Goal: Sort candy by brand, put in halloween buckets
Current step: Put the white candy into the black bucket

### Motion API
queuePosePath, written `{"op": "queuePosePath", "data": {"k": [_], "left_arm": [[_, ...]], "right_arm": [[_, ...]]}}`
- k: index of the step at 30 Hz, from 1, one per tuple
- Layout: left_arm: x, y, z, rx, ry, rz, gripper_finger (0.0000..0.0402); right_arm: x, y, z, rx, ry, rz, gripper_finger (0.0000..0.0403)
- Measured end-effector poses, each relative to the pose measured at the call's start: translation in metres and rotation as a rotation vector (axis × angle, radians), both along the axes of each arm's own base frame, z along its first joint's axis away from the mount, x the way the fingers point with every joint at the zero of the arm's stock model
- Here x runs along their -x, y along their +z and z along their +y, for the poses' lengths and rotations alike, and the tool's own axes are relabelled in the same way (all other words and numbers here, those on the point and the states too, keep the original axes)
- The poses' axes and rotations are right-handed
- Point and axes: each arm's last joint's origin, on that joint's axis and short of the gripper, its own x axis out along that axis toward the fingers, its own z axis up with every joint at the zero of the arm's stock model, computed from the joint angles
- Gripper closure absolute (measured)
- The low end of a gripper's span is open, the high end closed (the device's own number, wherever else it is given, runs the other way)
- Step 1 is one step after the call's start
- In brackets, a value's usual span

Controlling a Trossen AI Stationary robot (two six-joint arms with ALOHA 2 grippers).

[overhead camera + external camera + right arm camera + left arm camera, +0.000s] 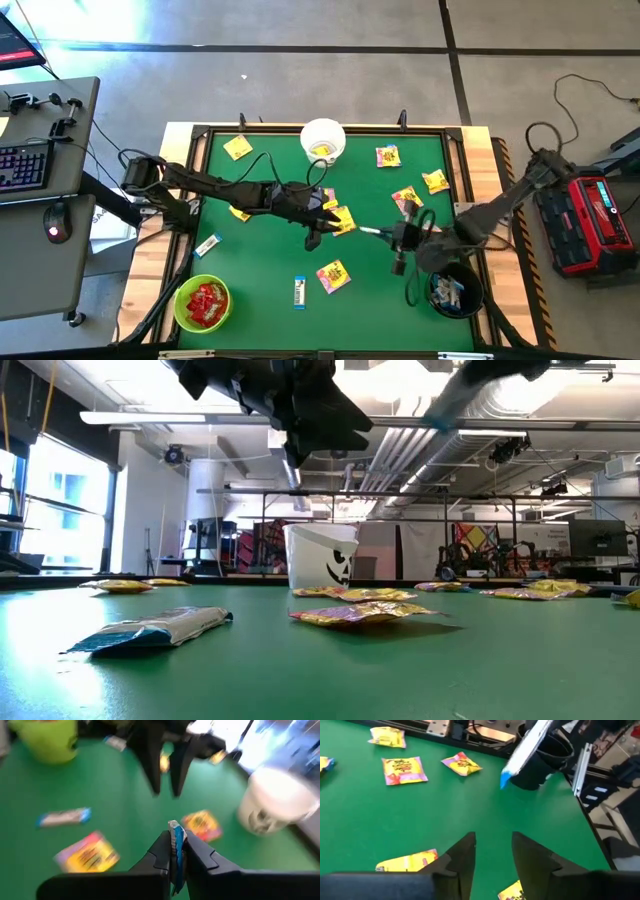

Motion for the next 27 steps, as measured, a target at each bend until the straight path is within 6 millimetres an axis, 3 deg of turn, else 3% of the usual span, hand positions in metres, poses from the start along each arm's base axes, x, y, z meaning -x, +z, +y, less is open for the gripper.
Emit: {"op": "queuePosePath", "data": {"k": [7, 12, 21, 27], "left_arm": [[0.000, 0.000, -0.004, -0.020, -0.017, 0.000, 0.0263], [0.001, -0.001, -0.006, -0.020, -0.021, 0.004, 0.0263], [0.002, -0.002, -0.010, -0.040, -0.033, 0.023, 0.0263], [0.003, -0.003, -0.010, -0.041, -0.033, 0.033, 0.0263]], "right_arm": [[0.036, 0.043, 0.019, -0.257, 0.059, 0.231, 0.0391], [0.069, 0.053, 0.031, -0.448, 0.024, 0.418, 0.0391], [0.115, 0.029, 0.042, -0.630, -0.256, 0.751, 0.0391], [0.129, -0.007, 0.044, -0.622, -0.360, 0.866, 0.0391]]}}
